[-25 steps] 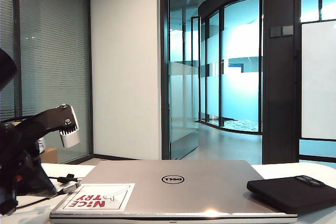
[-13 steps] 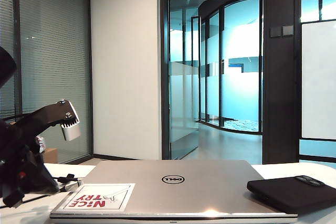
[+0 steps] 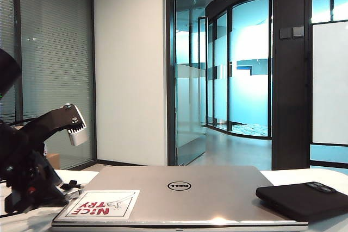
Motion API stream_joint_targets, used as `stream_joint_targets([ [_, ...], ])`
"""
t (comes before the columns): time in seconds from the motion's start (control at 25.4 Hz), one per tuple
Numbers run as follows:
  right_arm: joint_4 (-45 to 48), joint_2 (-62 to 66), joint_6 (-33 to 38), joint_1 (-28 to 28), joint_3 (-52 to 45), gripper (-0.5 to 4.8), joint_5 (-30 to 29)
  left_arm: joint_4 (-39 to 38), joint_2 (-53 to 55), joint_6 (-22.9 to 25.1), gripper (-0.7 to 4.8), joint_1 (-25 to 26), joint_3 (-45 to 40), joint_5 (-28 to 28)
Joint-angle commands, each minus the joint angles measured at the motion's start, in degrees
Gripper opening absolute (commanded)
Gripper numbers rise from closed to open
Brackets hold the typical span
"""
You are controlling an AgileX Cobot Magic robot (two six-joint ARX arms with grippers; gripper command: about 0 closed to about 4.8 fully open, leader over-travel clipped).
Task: Pick up the charging cable and the phone, plug the charging cable into the charging port on the phone, and finally place them back on the table.
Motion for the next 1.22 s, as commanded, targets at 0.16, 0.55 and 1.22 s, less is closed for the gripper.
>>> stream_joint_targets([
  [0.16,1.3,-0.1,-0.1,0.0,0.3,-0.03,0.1,-1.6,2.7,0.0,2.38,-0.1,2.1,0.4],
  [0.55,1.5,-0.1,-0.1,0.0,0.3,-0.03,0.5,-6.3,2.9,0.5,1.97,-0.1,2.2,0.4],
  [1.22,1.9,0.0,-0.1,0.0,0.3,-0.03,1.1,-13.2,-8.6,-14.7,-0.07,-0.1,2.6,0.4],
])
